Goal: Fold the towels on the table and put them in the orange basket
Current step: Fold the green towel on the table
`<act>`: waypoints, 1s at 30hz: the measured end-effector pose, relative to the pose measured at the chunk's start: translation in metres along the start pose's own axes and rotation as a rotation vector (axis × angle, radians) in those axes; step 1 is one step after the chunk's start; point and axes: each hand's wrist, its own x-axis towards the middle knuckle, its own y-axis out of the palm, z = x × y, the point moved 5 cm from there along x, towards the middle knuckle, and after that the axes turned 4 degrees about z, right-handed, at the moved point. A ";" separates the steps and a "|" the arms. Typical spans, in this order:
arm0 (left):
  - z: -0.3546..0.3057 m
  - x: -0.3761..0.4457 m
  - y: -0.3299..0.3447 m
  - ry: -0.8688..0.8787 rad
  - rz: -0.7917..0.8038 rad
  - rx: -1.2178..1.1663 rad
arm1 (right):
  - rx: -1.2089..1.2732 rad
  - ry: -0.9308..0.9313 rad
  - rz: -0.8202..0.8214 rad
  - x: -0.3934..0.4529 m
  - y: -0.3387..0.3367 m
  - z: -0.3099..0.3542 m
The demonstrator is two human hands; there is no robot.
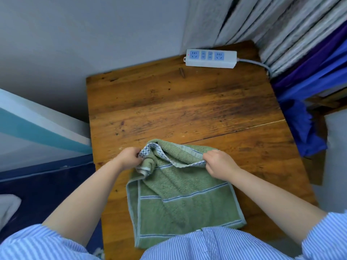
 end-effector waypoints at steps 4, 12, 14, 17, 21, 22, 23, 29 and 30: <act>0.007 -0.012 0.029 -0.100 -0.125 -0.157 | 0.061 0.047 -0.077 -0.006 -0.002 -0.004; -0.014 -0.028 0.054 -0.080 -0.154 -0.295 | 0.034 0.018 -0.136 -0.022 -0.008 0.001; -0.016 -0.034 0.050 -0.060 -0.183 -0.371 | 0.035 0.027 -0.152 -0.027 -0.012 0.001; -0.004 -0.050 0.032 -0.075 -0.307 -0.354 | 0.088 0.076 -0.221 -0.032 -0.024 -0.003; 0.021 -0.079 0.007 -0.045 -0.336 -0.275 | 0.136 0.102 -0.308 -0.037 -0.047 -0.005; 0.025 -0.082 0.003 -0.029 -0.337 -0.233 | 0.148 0.101 -0.318 -0.037 -0.051 -0.006; 0.030 -0.093 -0.003 -0.021 -0.368 -0.209 | 0.151 0.083 -0.335 -0.039 -0.059 -0.002; 0.039 -0.142 -0.031 0.049 -0.521 0.033 | 0.040 0.032 -0.378 -0.046 -0.102 0.021; 0.039 -0.152 -0.033 0.067 -0.546 0.076 | 0.016 0.017 -0.391 -0.052 -0.110 0.029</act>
